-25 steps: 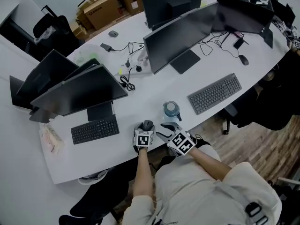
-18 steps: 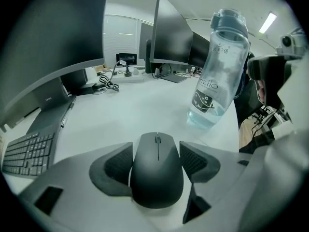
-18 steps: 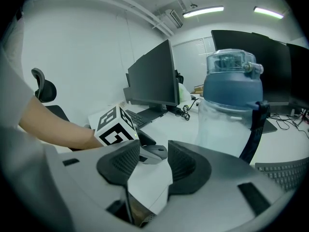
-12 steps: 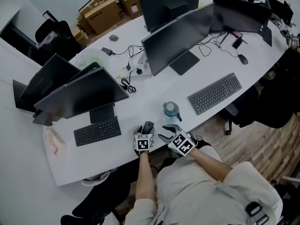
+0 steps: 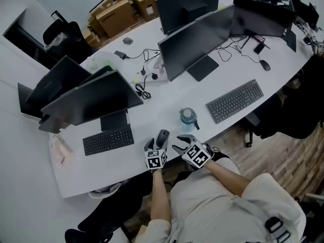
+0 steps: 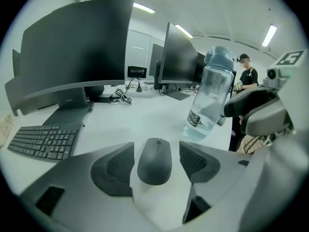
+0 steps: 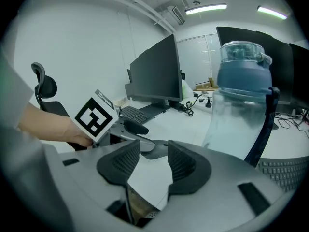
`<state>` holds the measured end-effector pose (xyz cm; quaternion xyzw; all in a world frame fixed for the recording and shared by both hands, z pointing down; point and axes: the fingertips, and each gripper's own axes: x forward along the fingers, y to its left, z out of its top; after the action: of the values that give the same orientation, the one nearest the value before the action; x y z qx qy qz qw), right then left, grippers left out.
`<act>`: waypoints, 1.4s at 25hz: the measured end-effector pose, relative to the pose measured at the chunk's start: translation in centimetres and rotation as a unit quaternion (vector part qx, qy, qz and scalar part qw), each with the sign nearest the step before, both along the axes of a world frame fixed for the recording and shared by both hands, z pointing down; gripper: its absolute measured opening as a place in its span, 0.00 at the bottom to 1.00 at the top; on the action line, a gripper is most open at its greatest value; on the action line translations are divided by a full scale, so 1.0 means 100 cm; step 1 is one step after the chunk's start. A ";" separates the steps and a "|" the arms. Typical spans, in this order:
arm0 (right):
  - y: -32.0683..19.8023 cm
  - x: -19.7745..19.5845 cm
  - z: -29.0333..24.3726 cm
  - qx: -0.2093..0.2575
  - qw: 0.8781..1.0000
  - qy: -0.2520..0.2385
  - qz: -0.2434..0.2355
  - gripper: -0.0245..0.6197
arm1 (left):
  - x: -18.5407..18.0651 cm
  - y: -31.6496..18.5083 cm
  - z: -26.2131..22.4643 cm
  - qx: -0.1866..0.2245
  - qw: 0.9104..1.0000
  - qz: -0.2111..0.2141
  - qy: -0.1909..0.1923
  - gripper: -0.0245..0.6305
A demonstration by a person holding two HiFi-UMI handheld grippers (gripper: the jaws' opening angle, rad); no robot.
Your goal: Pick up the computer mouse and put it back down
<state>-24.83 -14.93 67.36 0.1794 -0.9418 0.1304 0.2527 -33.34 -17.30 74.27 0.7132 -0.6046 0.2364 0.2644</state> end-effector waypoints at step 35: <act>0.006 0.003 -0.004 -0.009 1.000 -0.005 0.025 0.31 | -0.013 0.050 -0.081 0.110 0.987 -0.063 0.094 0.37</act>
<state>-24.57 -14.33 66.94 0.1996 -0.9372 0.1457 0.2462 -34.62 -12.30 66.21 0.7173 -0.6431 0.0833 0.2548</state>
